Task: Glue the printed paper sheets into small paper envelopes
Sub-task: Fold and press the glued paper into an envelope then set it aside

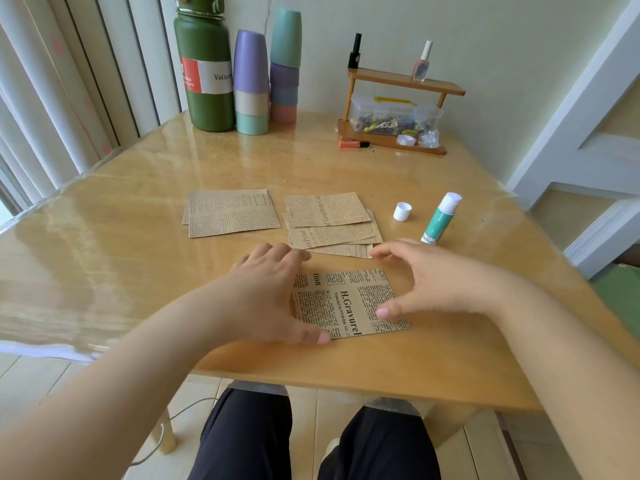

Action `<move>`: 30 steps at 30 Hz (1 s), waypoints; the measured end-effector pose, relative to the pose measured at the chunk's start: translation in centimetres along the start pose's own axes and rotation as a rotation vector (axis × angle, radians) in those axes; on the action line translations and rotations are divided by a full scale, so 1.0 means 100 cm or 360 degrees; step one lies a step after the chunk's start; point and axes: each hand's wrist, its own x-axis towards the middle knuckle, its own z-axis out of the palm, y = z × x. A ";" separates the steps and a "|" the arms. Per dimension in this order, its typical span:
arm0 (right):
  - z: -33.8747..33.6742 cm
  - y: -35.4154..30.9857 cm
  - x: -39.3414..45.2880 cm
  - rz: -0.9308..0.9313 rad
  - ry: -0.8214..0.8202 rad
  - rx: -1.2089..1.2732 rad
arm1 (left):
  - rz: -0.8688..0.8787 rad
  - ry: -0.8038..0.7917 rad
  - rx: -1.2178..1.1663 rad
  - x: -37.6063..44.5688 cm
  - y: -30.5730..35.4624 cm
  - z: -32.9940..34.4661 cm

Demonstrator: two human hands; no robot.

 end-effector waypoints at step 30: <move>0.001 0.002 0.020 -0.0134 -0.0124 -0.0037 | -0.0123 0.0428 -0.1313 0.009 0.006 0.004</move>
